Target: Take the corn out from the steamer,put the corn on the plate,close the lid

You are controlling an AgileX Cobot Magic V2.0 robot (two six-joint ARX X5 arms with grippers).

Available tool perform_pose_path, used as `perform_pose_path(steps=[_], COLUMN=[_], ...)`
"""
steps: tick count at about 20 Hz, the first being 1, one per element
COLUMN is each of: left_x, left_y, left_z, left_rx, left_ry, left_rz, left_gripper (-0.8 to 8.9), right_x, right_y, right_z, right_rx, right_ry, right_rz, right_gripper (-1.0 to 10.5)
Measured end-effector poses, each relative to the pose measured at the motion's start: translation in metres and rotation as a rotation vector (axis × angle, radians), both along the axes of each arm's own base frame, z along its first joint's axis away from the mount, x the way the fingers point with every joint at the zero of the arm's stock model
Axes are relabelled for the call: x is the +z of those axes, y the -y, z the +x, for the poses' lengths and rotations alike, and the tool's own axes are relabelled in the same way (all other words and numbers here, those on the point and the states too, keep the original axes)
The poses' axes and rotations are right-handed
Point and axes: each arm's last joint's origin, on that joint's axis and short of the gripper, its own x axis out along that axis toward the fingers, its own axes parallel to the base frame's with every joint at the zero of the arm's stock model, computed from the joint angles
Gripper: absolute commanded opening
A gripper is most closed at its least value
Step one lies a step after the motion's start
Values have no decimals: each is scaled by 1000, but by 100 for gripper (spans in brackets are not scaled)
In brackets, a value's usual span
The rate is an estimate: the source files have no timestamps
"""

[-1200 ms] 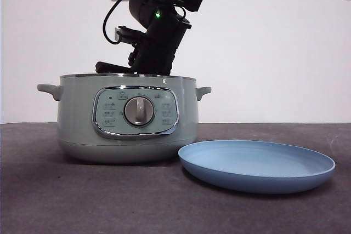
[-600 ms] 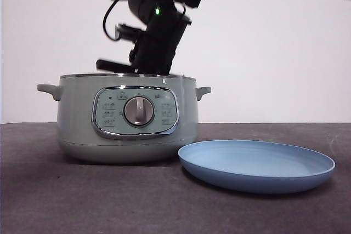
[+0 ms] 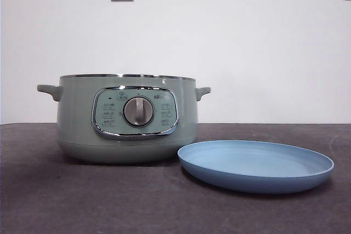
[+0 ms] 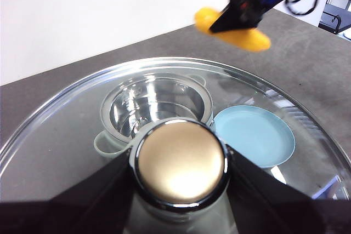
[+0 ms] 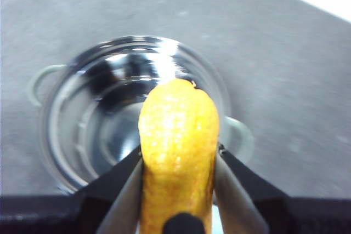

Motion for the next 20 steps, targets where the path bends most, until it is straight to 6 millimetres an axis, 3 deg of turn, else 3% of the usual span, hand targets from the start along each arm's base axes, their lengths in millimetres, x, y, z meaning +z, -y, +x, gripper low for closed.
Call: perform_pose_path(steps=[2, 4, 8, 14, 17, 20], left_x=[0, 0, 0, 0, 0, 0], left_y=[0, 0, 0, 0, 1, 2], left_z=[0, 0, 0, 0, 2, 5], left_rx=[0, 0, 0, 0, 0, 0], left_ry=[0, 0, 0, 0, -5, -16], left_rz=[0, 0, 0, 0, 2, 6], left_gripper=[-8, -8, -8, -8, -8, -8], right_x=[-2, -17, -73, -182, -214, -233], right_y=[21, 38, 61, 77, 80, 82], right_z=[-3, -3, -8, -13, -21, -25], right_rx=[-41, -81, -103, -153, -175, -189], right_ry=[-13, -38, -86, -202, -199, -202], right_rz=[-6, -20, 15, 66, 97, 111], right_gripper=[-13, -13, -13, -13, -13, -13])
